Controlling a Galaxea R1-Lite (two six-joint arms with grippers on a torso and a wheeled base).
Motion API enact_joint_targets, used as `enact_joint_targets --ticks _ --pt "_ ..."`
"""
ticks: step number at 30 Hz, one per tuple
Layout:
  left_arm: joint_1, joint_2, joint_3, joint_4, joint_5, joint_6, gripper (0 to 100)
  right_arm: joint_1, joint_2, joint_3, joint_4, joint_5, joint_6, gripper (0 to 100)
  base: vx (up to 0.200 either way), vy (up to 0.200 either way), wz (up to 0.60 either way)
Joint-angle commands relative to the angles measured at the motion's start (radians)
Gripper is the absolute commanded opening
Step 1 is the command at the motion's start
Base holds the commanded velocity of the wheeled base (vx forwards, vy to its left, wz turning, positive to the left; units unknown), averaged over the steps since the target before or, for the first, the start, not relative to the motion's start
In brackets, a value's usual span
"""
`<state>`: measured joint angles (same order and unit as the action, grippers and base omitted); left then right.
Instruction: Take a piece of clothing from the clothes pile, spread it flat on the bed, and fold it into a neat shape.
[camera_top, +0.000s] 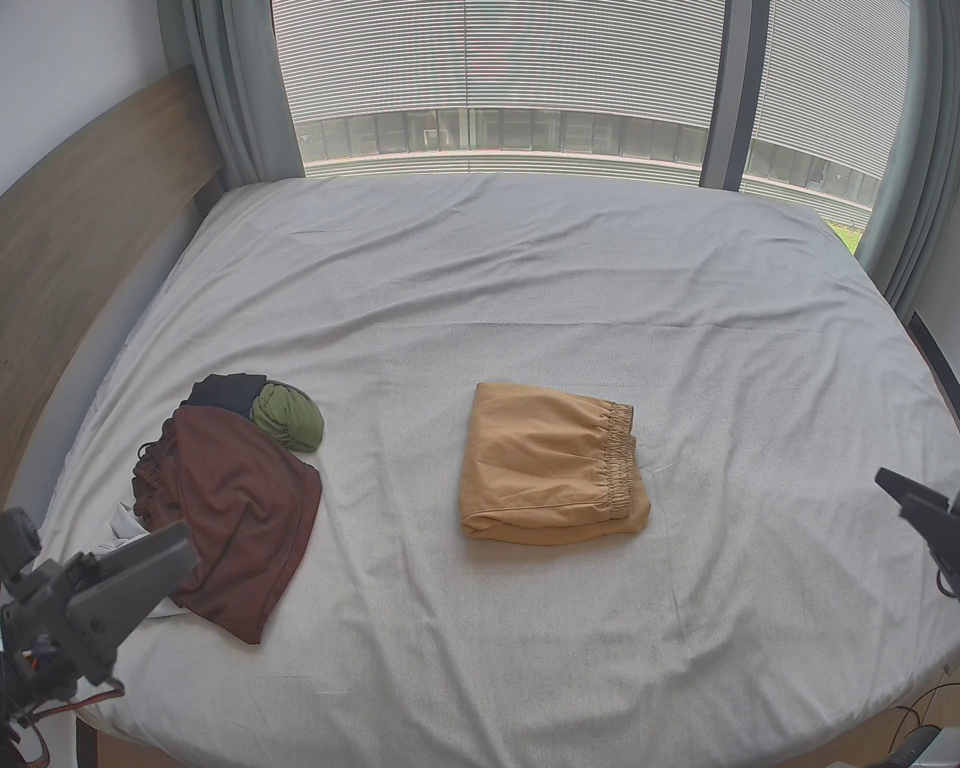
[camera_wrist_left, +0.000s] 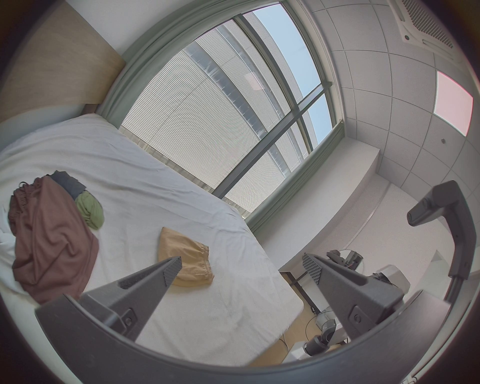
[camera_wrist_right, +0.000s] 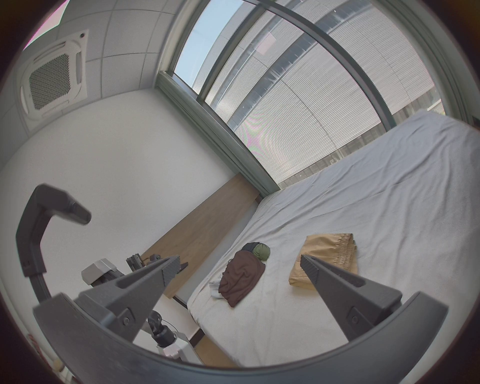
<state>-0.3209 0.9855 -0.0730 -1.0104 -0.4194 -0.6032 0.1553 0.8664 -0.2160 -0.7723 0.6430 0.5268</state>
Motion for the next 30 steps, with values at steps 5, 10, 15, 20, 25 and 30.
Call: enact_joint_targets --ticks 5,10,15,20,25,30 --pt "0.296 -0.927 0.065 0.699 -0.137 -0.032 100 -0.105 -0.771 0.115 0.578 -0.16 -0.237 100 0.0 0.0 0.0" --pt "0.322 -0.984 0.073 0.785 -0.099 0.056 100 -0.132 -0.833 0.144 0.656 -0.16 -0.243 100 0.0 0.0 0.0" --pt "0.322 -0.984 0.073 0.829 0.031 0.272 100 -0.149 -0.866 0.141 0.685 -0.172 -0.274 100 0.0 0.0 0.0" --pt "0.324 -0.986 0.073 0.874 0.126 0.356 100 -0.149 -0.866 0.142 0.66 -0.296 -0.357 100 0.0 0.0 0.0" --pt "0.324 -0.984 0.073 0.869 0.189 0.373 100 -0.149 -0.866 0.144 0.639 -0.37 -0.367 100 0.0 0.0 0.0" --pt "0.324 -0.986 0.073 0.948 0.312 0.511 100 -0.149 -0.866 0.216 0.62 -0.471 -0.386 100 0.0 0.0 0.0"
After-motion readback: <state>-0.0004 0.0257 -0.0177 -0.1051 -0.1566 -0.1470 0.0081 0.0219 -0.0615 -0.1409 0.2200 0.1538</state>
